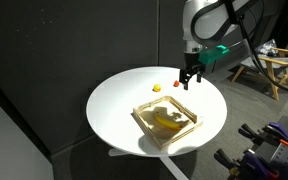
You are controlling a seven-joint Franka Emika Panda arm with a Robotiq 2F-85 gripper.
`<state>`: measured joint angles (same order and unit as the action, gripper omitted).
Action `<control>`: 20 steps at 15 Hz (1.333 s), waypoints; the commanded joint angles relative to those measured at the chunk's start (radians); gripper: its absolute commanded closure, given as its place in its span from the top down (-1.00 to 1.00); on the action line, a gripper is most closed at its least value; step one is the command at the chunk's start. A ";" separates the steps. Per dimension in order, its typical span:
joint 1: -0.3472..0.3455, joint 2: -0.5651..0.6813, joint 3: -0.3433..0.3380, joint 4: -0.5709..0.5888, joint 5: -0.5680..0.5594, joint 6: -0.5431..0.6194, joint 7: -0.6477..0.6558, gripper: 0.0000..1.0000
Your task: Put the banana in the box
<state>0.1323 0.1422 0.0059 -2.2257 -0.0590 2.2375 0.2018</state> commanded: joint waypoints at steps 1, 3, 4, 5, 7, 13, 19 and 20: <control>-0.029 -0.083 0.030 -0.050 0.046 -0.056 -0.116 1.00; -0.028 -0.109 0.034 -0.062 0.041 -0.078 -0.145 1.00; -0.027 -0.123 0.036 -0.068 0.036 -0.082 -0.152 1.00; -0.026 -0.136 0.038 -0.074 0.031 -0.084 -0.155 1.00; -0.026 -0.162 0.041 -0.090 0.025 -0.077 -0.155 1.00; -0.030 -0.234 0.042 -0.131 0.016 -0.028 -0.111 1.00; -0.052 -0.272 0.041 -0.170 0.010 0.076 -0.032 1.00; -0.055 -0.273 0.040 -0.174 0.015 0.086 -0.030 1.00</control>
<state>0.0985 -0.0935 0.0343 -2.3646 -0.0336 2.2874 0.1352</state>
